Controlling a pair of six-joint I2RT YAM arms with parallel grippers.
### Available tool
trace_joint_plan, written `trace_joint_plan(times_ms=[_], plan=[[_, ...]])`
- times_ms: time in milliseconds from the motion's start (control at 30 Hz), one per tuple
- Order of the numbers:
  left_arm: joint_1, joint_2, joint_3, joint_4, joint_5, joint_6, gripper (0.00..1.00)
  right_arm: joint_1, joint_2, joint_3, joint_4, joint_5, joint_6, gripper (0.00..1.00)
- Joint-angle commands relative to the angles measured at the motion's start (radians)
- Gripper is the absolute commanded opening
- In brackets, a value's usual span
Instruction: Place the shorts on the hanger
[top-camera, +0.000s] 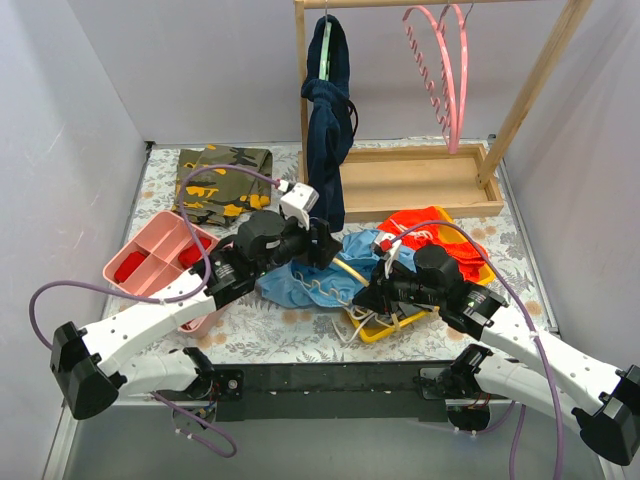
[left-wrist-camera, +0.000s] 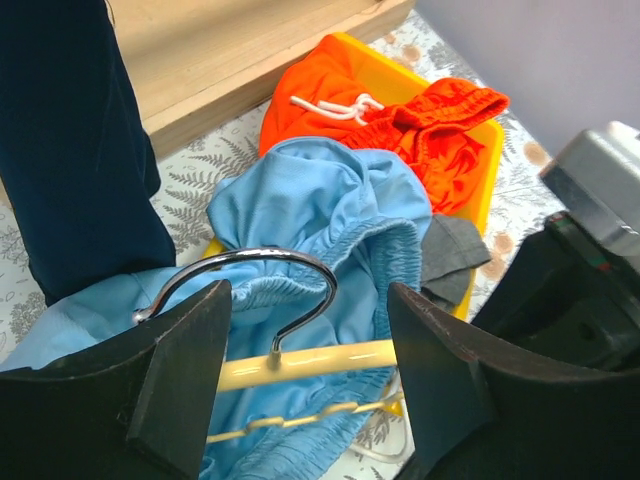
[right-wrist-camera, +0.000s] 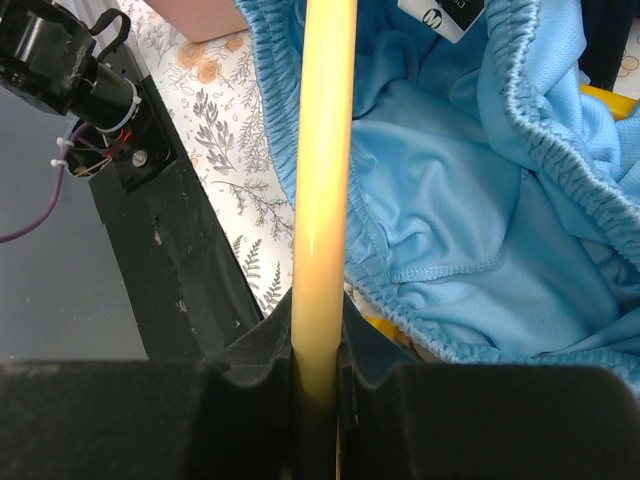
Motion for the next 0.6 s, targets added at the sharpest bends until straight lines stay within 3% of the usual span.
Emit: trace_joint_plan(times_ms=[0, 133, 167, 267, 300, 333, 400, 433, 567], plan=[[-0.032, 0.029, -0.028, 0.054, -0.120, 0.038, 0.60, 0.008, -0.017, 0.007, 0.102, -0.004, -0.008, 0.01], [-0.039, 0.034, -0.049, 0.080, -0.146, 0.044, 0.37, 0.008, -0.018, 0.009, 0.096, -0.001, -0.014, 0.01], [-0.039, 0.031, -0.054, 0.085, -0.151, 0.047, 0.17, 0.009, -0.017, 0.012, 0.093, -0.001, -0.016, 0.01], [-0.044, 0.020, -0.063, 0.097, -0.189, 0.056, 0.00, 0.009, -0.017, 0.022, 0.070, 0.009, -0.022, 0.01], [-0.050, 0.015, -0.067, 0.105, -0.200, 0.064, 0.00, 0.009, -0.017, 0.038, 0.058, 0.037, -0.021, 0.01], [-0.052, 0.011, -0.071, 0.108, -0.215, 0.070, 0.00, 0.009, -0.015, 0.051, 0.018, 0.054, -0.019, 0.07], [-0.055, 0.000, -0.074, 0.106, -0.229, 0.090, 0.00, 0.009, -0.018, 0.076, -0.029, 0.122, -0.005, 0.26], [-0.058, -0.003, -0.075, 0.106, -0.244, 0.094, 0.00, 0.009, -0.018, 0.114, -0.053, 0.146, 0.002, 0.41], [-0.059, -0.020, -0.087, 0.106, -0.266, 0.097, 0.00, 0.008, -0.041, 0.212, -0.192, 0.322, 0.053, 0.56]])
